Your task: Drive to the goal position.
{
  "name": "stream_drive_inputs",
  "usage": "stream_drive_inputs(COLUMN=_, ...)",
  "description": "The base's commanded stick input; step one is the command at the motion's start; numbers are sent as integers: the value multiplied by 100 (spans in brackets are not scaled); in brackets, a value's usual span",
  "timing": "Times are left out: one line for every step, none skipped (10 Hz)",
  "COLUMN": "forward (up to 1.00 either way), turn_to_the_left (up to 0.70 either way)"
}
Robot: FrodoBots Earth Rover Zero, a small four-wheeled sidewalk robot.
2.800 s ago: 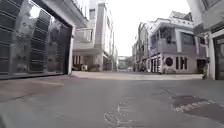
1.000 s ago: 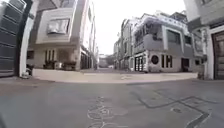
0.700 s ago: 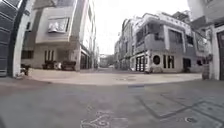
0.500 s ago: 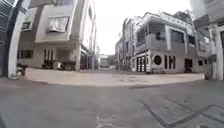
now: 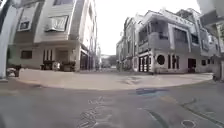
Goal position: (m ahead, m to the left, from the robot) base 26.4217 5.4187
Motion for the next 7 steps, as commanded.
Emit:
stream_drive_inputs(forward=100, turn_to_the_left=6)
stream_drive_inputs(forward=100, turn_to_the_left=6)
stream_drive_inputs(forward=100, turn_to_the_left=6)
stream_drive_inputs(forward=100, turn_to_the_left=6)
stream_drive_inputs(forward=100, turn_to_the_left=6)
stream_drive_inputs(forward=100, turn_to_the_left=6)
stream_drive_inputs(forward=100, turn_to_the_left=6)
